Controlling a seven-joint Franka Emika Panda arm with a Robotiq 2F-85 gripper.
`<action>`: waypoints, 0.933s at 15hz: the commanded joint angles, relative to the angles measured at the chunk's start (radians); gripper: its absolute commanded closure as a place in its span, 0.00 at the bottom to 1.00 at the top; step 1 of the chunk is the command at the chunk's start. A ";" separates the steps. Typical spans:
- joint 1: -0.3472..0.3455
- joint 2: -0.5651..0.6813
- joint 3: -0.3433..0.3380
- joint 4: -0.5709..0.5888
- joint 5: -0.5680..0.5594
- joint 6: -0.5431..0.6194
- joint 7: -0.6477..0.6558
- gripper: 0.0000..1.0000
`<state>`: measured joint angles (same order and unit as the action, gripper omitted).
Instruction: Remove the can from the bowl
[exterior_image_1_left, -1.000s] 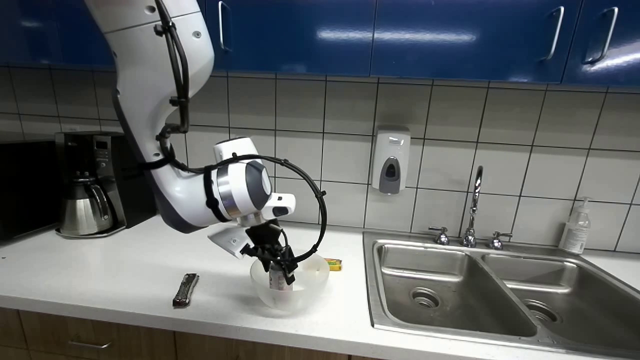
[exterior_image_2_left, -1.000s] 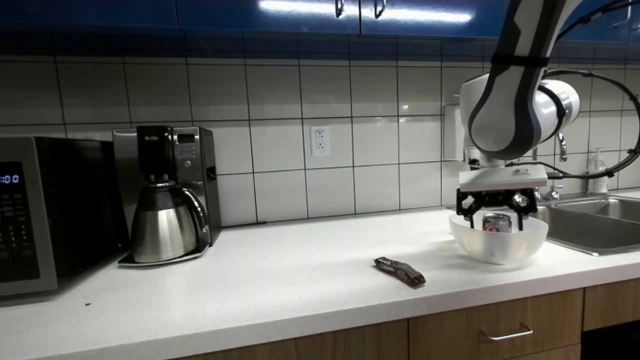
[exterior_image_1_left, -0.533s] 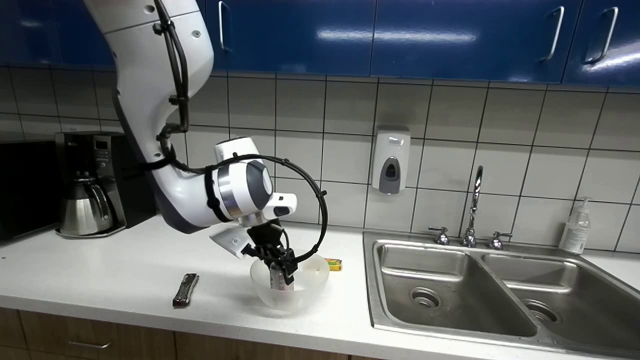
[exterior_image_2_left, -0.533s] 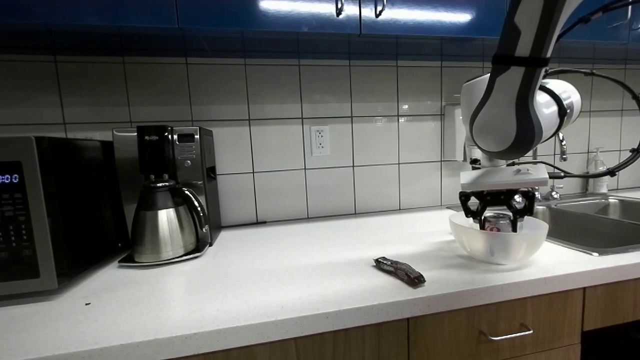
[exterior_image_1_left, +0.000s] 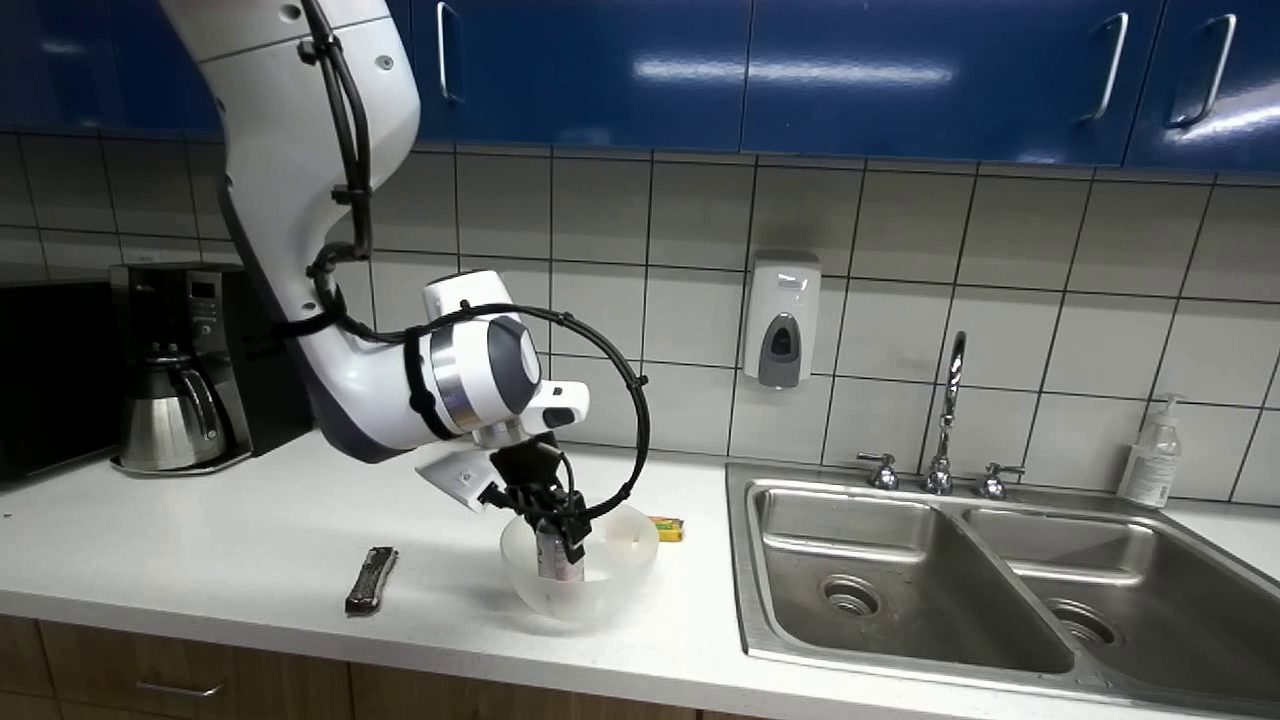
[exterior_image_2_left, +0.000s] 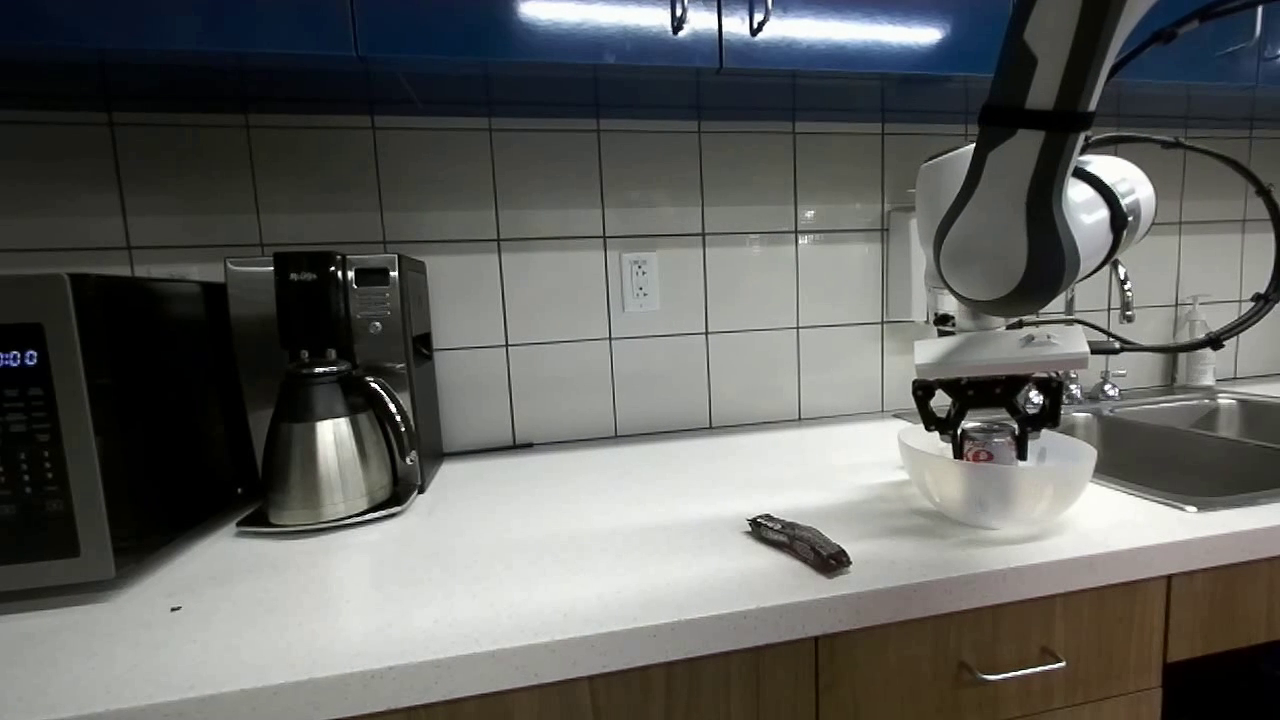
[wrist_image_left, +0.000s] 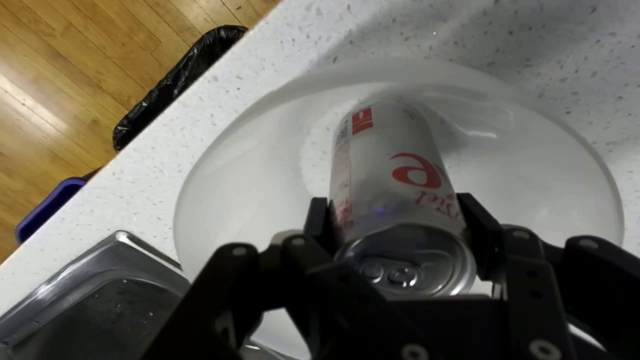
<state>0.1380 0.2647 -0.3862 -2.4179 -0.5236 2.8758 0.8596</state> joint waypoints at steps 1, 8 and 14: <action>0.042 -0.089 -0.020 -0.023 -0.040 -0.017 0.045 0.61; 0.120 -0.255 -0.052 -0.039 -0.176 -0.063 0.157 0.61; 0.147 -0.341 -0.005 -0.042 -0.201 -0.099 0.211 0.61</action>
<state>0.2653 -0.0151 -0.4138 -2.4423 -0.7021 2.8172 1.0194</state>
